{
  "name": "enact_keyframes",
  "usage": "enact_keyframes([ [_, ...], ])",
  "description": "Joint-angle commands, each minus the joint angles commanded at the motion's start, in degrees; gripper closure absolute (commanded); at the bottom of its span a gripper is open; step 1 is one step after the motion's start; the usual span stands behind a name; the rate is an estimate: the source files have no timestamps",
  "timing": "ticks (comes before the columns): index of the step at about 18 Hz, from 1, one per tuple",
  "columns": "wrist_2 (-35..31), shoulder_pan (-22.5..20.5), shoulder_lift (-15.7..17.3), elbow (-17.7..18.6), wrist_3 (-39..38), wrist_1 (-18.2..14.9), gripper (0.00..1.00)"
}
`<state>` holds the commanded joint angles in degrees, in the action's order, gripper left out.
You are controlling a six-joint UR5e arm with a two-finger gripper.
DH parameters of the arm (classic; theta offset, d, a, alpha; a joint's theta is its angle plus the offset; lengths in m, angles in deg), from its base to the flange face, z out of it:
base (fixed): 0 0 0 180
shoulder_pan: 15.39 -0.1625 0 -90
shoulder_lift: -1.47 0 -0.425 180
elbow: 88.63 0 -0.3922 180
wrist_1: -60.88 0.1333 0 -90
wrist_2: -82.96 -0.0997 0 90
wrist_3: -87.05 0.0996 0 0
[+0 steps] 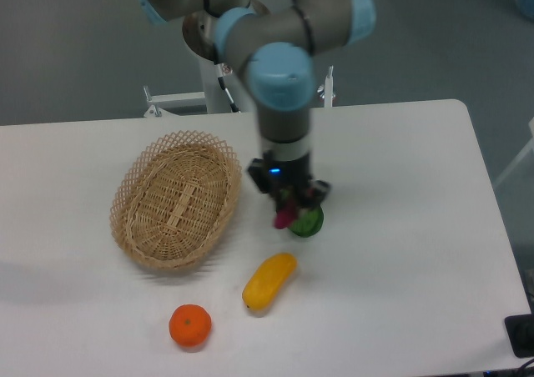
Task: Pick up the sweet potato from the basket
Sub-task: 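Lift the sweet potato out of the basket and carry it away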
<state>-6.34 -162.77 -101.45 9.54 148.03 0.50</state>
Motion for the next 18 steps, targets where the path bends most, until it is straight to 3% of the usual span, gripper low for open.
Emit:
enact_keyframes([
  [6,0.4,-5.4,-0.8,-1.3,5.6,0.0,0.88],
  [11,0.4,-6.5,-3.3,-4.8,6.2,-0.3,0.87],
  [15,0.3,-6.6,-6.4,-10.7,6.9,-6.1,0.84],
  [18,0.4,-7.3,-7.3,-12.8,7.9,-7.5,0.84],
])
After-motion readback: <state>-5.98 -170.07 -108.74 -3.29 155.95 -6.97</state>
